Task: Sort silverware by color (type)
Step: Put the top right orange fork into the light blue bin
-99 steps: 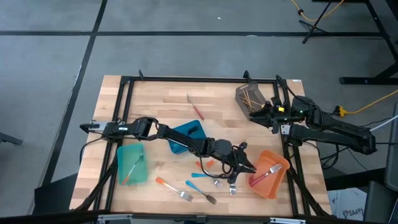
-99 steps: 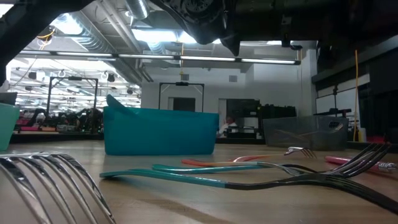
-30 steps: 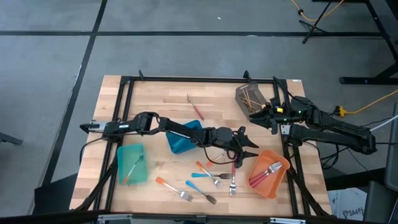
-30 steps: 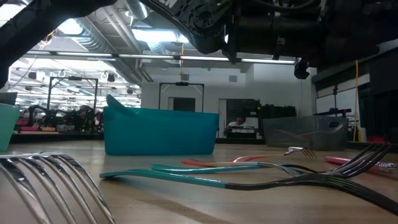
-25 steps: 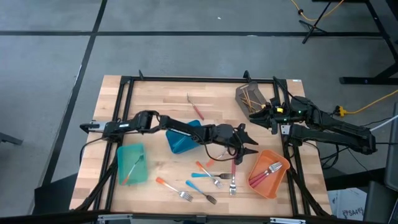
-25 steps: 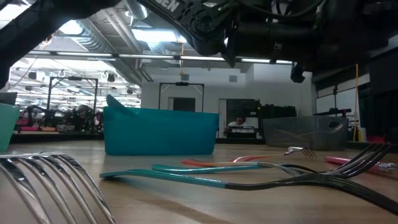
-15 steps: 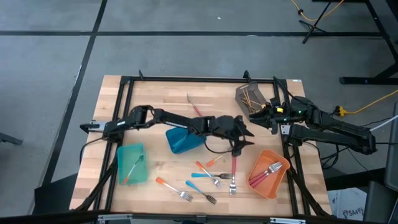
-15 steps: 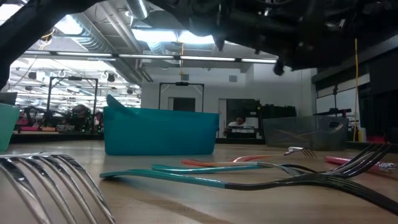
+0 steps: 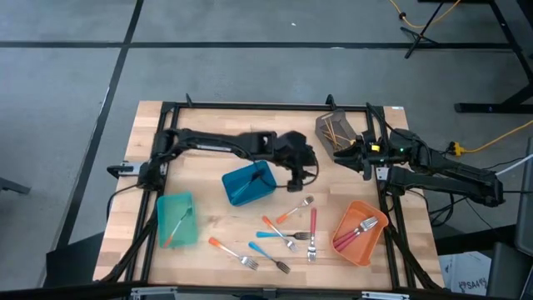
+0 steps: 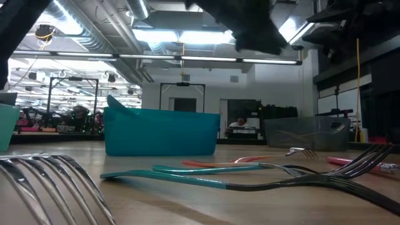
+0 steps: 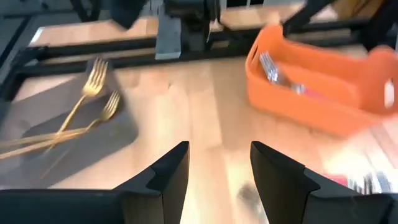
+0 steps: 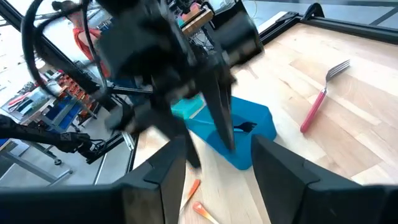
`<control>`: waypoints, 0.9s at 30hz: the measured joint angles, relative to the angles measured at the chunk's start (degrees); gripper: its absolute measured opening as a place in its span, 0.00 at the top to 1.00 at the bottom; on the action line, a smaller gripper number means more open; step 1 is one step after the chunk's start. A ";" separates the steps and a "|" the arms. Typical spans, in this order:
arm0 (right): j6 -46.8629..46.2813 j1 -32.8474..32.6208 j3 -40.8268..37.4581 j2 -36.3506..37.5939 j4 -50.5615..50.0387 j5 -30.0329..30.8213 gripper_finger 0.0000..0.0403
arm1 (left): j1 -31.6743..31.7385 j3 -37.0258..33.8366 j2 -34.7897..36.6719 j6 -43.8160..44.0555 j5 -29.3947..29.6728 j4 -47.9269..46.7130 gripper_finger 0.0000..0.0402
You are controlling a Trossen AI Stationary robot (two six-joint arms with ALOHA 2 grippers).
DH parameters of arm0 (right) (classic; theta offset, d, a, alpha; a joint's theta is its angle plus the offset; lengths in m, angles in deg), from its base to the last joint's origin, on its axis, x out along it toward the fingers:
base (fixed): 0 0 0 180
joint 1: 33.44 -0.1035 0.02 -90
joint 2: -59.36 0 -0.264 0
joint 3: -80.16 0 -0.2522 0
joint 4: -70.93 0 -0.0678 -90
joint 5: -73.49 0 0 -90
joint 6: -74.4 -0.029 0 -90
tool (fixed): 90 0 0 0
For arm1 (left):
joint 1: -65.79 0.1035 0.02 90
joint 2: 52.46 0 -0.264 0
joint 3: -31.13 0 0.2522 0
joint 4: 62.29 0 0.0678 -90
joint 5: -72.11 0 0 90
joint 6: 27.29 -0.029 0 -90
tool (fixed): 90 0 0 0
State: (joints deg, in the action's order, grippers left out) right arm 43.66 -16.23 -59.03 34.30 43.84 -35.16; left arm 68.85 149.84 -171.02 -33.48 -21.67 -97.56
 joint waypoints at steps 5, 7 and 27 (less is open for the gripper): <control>1.23 0.00 0.02 -2.54 1.51 0.04 0.58 | 1.57 0.02 5.98 -0.62 2.41 -9.53 0.59; 1.53 0.00 0.02 -4.19 3.63 0.04 0.58 | 2.34 0.01 8.60 -0.60 4.76 -11.66 0.59; 8.43 -17.92 0.07 -29.63 30.20 -0.72 0.58 | 1.10 -31.73 37.76 13.07 11.89 -17.03 0.59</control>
State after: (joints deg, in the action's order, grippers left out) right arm 52.09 -34.14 -58.96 4.67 74.04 -35.88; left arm 69.95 118.11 -133.25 -20.41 -9.79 -114.59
